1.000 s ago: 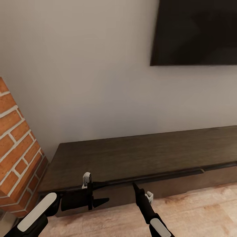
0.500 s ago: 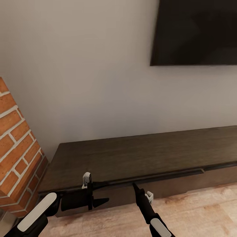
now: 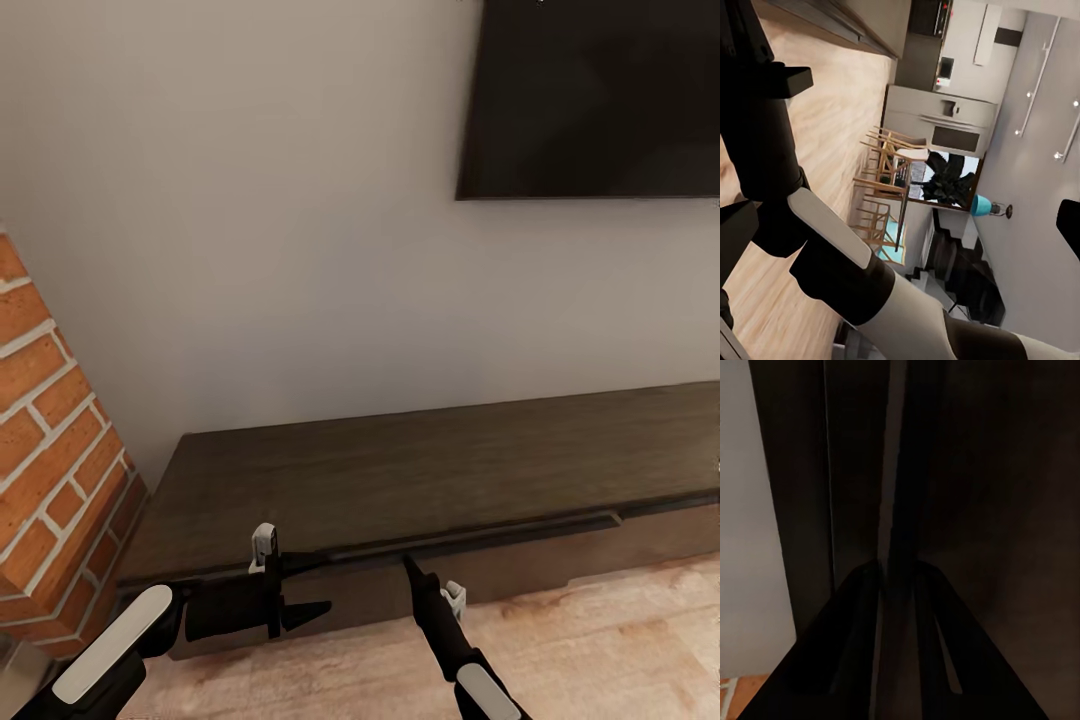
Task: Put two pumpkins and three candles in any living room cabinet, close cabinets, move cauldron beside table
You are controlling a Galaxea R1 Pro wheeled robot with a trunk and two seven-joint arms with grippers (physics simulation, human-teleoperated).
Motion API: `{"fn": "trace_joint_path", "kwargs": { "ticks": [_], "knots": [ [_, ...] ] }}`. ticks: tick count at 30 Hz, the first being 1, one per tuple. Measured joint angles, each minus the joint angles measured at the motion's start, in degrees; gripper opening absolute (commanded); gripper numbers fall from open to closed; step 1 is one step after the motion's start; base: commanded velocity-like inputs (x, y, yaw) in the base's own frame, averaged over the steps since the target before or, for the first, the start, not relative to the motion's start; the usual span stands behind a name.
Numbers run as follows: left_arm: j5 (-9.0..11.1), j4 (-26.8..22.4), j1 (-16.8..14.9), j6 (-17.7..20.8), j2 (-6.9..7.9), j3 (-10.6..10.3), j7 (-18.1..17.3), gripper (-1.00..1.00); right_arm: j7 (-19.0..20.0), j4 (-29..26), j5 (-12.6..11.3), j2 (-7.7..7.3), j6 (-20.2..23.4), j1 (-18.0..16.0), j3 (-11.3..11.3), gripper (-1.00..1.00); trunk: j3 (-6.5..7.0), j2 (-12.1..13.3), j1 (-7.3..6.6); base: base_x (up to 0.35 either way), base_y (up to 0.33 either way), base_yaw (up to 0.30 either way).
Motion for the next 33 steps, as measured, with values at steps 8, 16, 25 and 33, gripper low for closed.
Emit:
{"fn": "trace_joint_path", "kwargs": {
  "ticks": [8,16,25,33],
  "knots": [
    [0.0,0.0,0.0,0.0,0.00,0.0,0.0,1.00,-0.1,-0.1,0.0,-0.02,0.3,0.0,-0.5,-1.00,0.00,0.0,-0.01,-0.049,0.000,0.000],
    [0.0,0.0,0.0,0.0,0.00,0.0,0.0,1.00,-0.2,-0.3,0.0,-0.29,0.5,0.0,0.0,-1.00,0.00,0.0,-0.01,-0.005,0.000,0.000],
    [0.0,0.0,0.0,0.0,0.00,0.0,0.0,1.00,0.1,-0.1,-0.1,-0.37,-0.1,0.0,-0.3,-1.00,0.00,0.0,0.01,-0.136,0.000,0.000],
    [-0.1,0.0,0.0,0.0,0.00,0.0,0.0,1.00,0.1,-0.1,-0.5,-0.36,-0.2,0.0,-1.0,-1.00,0.00,0.0,0.01,-0.155,0.000,0.000]
  ]
}}
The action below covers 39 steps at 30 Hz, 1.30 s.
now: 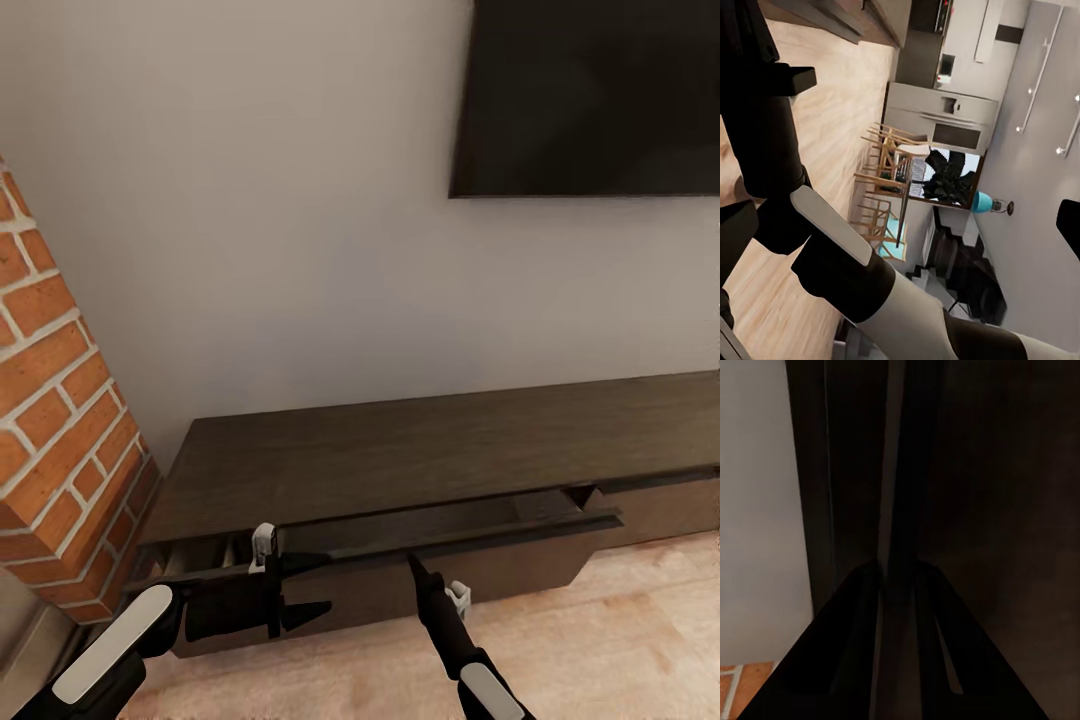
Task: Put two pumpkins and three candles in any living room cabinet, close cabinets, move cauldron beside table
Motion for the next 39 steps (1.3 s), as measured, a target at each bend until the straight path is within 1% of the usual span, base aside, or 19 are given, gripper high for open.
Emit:
{"fn": "trace_joint_path", "kwargs": {
  "ticks": [6,11,17,20,23,28,39],
  "knots": [
    [0.0,0.0,0.0,0.0,0.00,0.0,0.0,1.00,0.0,0.0,-0.2,0.00,0.0,0.0,-0.5,-1.00,0.00,0.0,-0.01,-0.107,0.000,0.000],
    [0.0,0.0,0.0,0.0,0.00,0.0,0.0,1.00,0.0,0.0,-0.1,0.00,0.1,0.0,-0.3,-1.00,0.00,0.0,-0.02,-0.012,-0.037,0.000],
    [0.0,0.0,0.0,0.0,0.00,0.0,0.0,1.00,-0.1,0.0,-0.2,-0.02,0.1,0.0,2.1,-1.00,0.00,0.0,0.00,-0.097,-0.108,0.000],
    [0.0,0.0,0.0,0.0,0.00,0.0,0.0,1.00,-0.1,0.0,-0.3,-0.02,0.1,0.0,2.9,-1.00,0.00,0.0,0.00,-0.167,-0.083,0.000],
    [0.0,0.0,0.0,0.0,0.00,0.0,0.0,1.00,-0.1,0.0,-0.3,-0.02,0.3,0.0,3.2,-1.00,0.00,0.0,0.00,-0.116,-0.030,0.000],
    [0.0,0.0,0.0,0.0,-0.02,0.0,0.0,1.00,-0.1,0.0,-0.3,-0.02,0.4,0.0,2.8,-1.00,0.00,0.0,0.00,-0.147,-0.004,0.000],
    [0.0,0.0,0.0,0.0,0.00,0.0,0.0,1.00,-0.1,0.0,-0.1,-0.01,0.5,0.0,1.0,-1.00,0.00,0.0,0.01,-0.224,0.000,0.000]
  ]
}}
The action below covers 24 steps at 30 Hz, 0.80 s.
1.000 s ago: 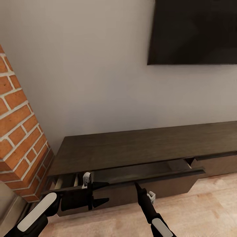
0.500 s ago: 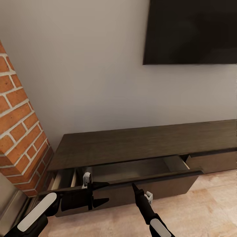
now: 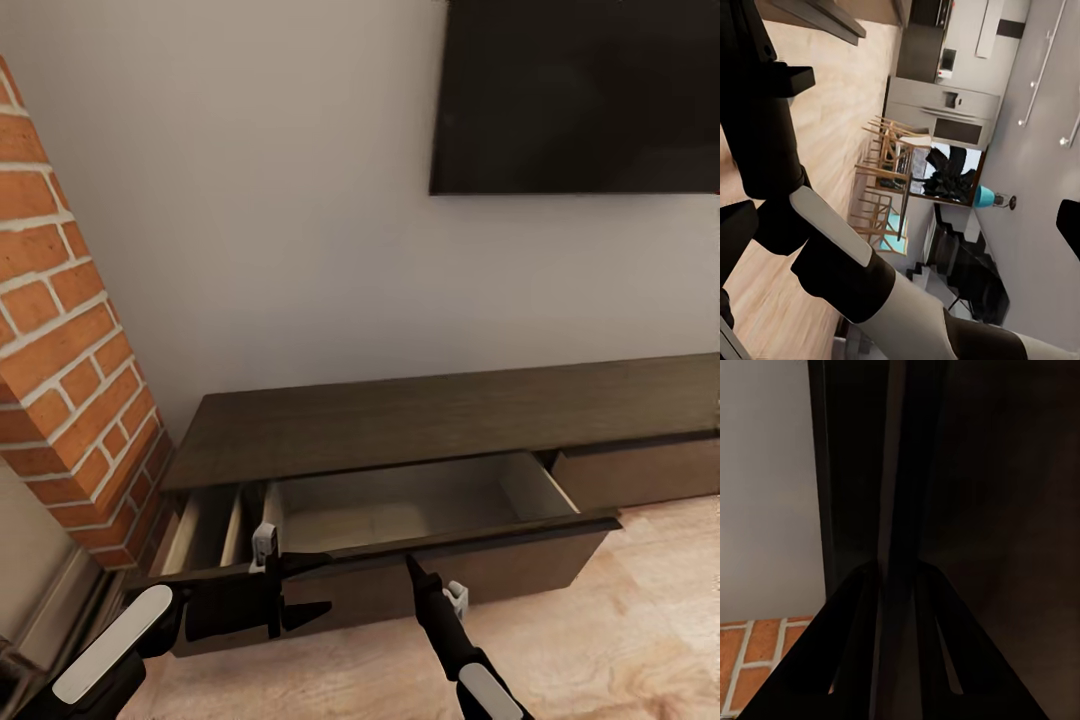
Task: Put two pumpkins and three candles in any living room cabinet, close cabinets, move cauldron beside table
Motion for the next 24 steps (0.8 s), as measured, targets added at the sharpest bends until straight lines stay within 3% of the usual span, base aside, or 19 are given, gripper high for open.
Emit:
{"fn": "trace_joint_path", "kwargs": {
  "ticks": [7,24],
  "knots": [
    [0.0,0.0,0.0,0.0,0.00,0.0,0.0,1.00,0.0,0.0,0.1,0.00,0.0,0.0,-0.8,-1.00,0.00,0.0,-0.01,-0.148,0.000,0.000],
    [0.0,0.0,0.0,0.0,0.00,0.0,0.0,1.00,0.0,0.0,0.1,0.00,0.1,0.0,-1.4,-1.00,0.00,0.0,-0.03,-0.033,0.000,0.000]
  ]
}}
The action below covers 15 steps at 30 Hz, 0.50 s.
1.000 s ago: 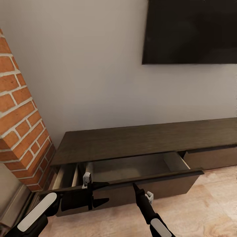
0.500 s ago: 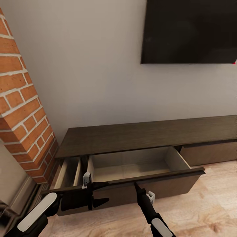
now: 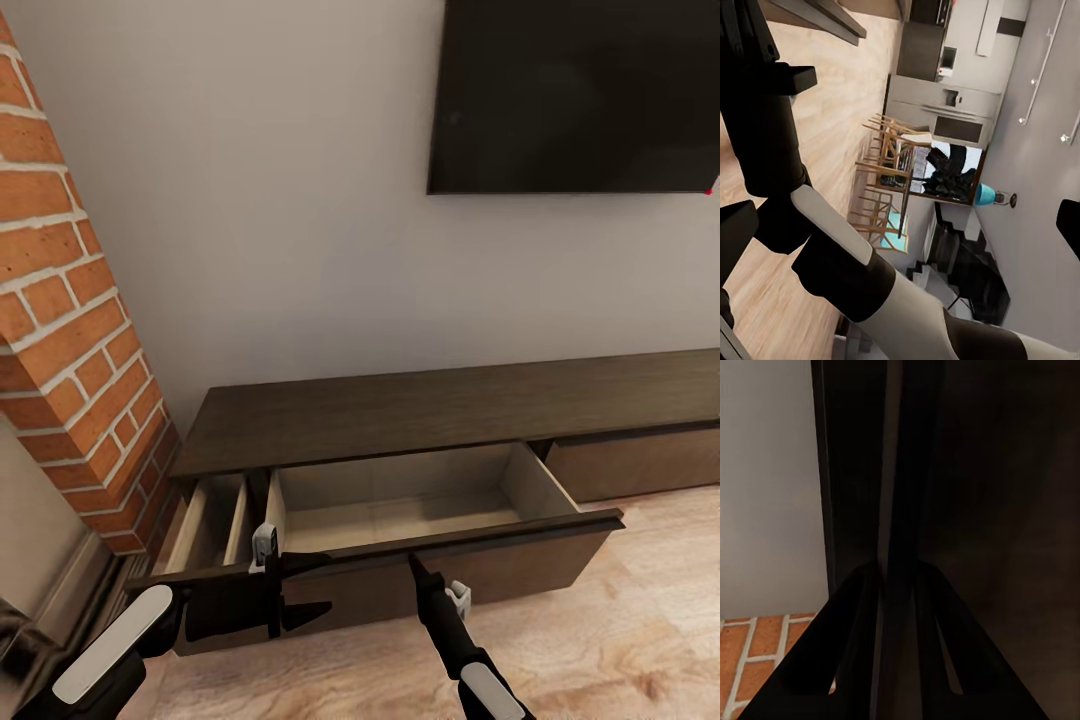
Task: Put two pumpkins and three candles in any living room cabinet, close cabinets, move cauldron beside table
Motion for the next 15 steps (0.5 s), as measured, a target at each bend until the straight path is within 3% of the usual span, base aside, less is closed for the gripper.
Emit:
{"fn": "trace_joint_path", "kwargs": {
  "ticks": [15],
  "knots": [
    [0.0,0.0,0.0,0.0,0.00,0.0,0.0,1.00,0.0,0.0,-0.2,-0.01,0.0,0.0,-0.2,-1.00,0.00,0.0,0.00,-0.035,0.000,0.000]
  ]
}}
